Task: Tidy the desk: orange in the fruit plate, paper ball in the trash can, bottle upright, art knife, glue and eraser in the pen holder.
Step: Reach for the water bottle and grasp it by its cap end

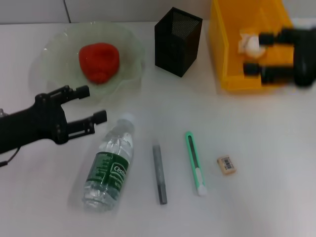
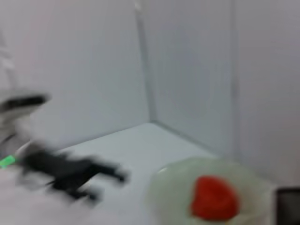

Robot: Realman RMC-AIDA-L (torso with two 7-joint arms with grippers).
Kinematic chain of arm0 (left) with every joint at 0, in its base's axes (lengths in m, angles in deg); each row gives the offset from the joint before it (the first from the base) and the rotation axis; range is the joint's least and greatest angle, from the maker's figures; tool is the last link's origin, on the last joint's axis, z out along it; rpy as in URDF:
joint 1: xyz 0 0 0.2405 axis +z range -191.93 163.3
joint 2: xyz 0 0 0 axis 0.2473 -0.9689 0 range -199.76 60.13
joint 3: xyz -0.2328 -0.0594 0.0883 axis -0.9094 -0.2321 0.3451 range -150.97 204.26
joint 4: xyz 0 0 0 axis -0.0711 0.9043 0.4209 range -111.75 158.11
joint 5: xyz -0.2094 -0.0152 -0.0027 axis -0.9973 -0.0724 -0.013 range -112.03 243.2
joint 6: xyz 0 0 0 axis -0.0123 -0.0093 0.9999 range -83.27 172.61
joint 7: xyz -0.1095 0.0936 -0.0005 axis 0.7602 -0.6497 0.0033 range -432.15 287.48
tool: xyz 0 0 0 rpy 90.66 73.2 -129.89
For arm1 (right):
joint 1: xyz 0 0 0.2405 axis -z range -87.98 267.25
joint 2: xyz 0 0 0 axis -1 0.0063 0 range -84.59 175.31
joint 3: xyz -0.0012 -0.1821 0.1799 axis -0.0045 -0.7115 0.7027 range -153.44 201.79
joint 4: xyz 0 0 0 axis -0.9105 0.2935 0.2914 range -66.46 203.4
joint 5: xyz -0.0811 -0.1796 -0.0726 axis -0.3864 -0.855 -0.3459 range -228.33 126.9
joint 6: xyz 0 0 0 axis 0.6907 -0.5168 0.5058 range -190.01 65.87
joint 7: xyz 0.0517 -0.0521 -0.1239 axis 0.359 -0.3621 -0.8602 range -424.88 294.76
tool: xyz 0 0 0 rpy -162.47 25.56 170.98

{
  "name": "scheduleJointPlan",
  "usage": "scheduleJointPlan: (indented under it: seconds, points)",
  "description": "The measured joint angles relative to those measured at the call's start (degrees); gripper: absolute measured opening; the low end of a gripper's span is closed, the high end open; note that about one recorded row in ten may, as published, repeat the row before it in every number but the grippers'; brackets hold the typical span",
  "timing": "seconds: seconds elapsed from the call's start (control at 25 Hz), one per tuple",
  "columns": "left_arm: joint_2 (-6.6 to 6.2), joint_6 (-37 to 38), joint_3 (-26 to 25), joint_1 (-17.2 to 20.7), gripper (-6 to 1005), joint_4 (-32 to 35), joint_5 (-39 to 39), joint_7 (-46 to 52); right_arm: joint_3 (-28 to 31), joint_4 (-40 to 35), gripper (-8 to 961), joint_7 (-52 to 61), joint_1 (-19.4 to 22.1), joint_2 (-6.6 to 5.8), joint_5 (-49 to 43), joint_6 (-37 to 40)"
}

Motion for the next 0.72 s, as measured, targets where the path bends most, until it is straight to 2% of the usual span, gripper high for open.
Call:
scheduleJointPlan:
  seconds: [0.08, 0.2, 0.36, 0.44, 0.48, 0.52, 0.56, 0.64, 0.68, 0.72]
  points:
    - [0.13, -0.89, 1.02, -0.42, 814, 3.51, 0.35, 7.56, -1.99, 5.79, 778, -9.82, 5.01, 0.04, 5.33, 0.57]
    - [0.33, -2.38, 5.13, -0.06, 814, 10.35, 1.09, 18.36, -2.45, 15.41, 777, -20.7, 7.97, -0.11, 9.01, 1.79]
    - [0.35, -8.26, 17.02, 3.71, 814, 24.91, 1.7, 34.04, -0.9, 27.36, 777, -29.94, 8.0, -0.32, 9.53, 3.38]
    - [0.35, -8.26, 17.02, 3.71, 814, 24.91, 1.7, 34.04, 0.05, 31.42, 777, -32.43, 7.55, -0.38, 9.37, 3.46]
    - [0.22, -14.77, 27.28, 6.78, 814, 38.25, 8.59, 50.01, 0.45, 32.85, 777, -33.16, 7.38, -0.39, 9.37, 3.4]
    - [0.22, -14.77, 27.28, 6.78, 814, 38.25, 8.59, 50.01, 0.64, 33.81, 777, -33.67, 7.27, -0.39, 9.36, 3.31]
    - [0.23, -16.16, 29.6, 7.34, 814, 42.03, 12.63, 55.86, 0.8, 34.74, 777, -34.05, 7.13, -0.39, 9.36, 3.15]
    - [0.23, -16.16, 29.6, 7.34, 814, 42.03, 12.63, 55.86, 0.86, 35.87, 777, -34.32, 6.82, -0.42, 9.36, 3.02]
    - [0.32, -18.28, 33.9, 8.26, 814, 48.64, 20.09, 65.58, 0.87, 36.28, 777, -34.35, 6.61, -0.47, 9.35, 3.0]
    - [0.32, -18.28, 33.9, 8.26, 814, 48.64, 20.09, 65.58, 0.87, 36.59, 777, -34.37, 6.5, -0.51, 9.25, 2.99]
